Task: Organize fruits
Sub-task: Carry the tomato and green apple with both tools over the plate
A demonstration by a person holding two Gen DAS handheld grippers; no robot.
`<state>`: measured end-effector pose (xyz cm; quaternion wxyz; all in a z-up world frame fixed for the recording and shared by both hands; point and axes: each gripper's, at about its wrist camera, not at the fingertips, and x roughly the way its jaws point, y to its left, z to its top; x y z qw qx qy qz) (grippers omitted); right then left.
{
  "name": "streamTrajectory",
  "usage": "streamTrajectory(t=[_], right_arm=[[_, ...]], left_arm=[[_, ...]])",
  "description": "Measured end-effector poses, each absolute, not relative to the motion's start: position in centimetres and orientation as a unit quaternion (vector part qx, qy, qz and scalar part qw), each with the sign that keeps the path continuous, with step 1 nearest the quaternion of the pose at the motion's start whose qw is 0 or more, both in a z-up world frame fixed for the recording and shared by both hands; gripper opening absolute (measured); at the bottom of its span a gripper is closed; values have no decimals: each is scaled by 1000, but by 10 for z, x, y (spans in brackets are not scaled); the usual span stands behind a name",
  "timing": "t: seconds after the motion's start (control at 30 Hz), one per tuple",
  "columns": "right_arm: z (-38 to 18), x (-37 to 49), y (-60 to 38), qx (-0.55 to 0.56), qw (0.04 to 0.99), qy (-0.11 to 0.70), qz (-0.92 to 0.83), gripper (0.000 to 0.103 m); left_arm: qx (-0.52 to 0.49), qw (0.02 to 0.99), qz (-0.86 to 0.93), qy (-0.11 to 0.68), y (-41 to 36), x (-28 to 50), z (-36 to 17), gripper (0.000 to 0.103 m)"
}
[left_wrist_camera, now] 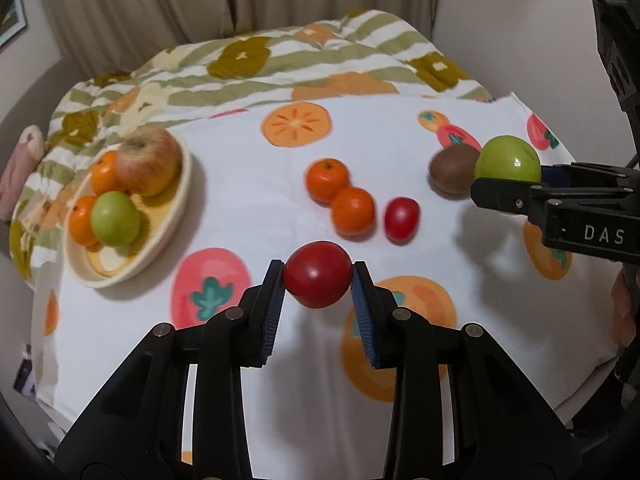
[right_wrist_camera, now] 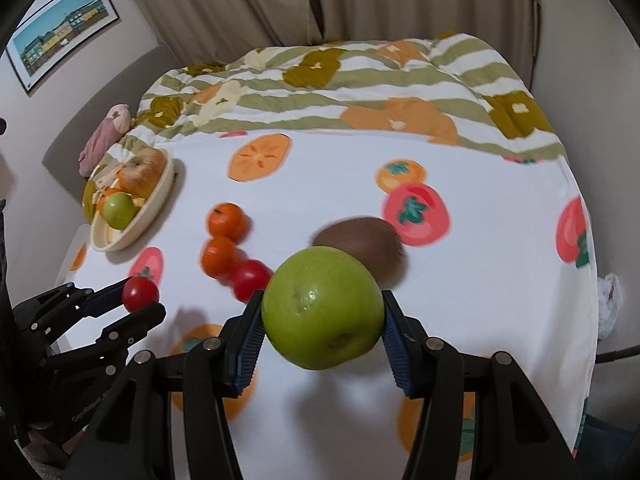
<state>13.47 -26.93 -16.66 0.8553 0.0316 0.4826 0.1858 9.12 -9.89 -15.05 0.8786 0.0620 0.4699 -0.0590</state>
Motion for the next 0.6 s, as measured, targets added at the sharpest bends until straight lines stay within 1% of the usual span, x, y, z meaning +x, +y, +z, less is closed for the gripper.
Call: streamTrajectory(t=[0.33,0.6], right_arm=[[-139,133,-204,18,858,463,221,51],[-130,133,-144,23,854,456,248,51]], left_arm=[[55,890,-34,451,-40,86,-125,38],[58,896,-15,440,18,88,-111,38]])
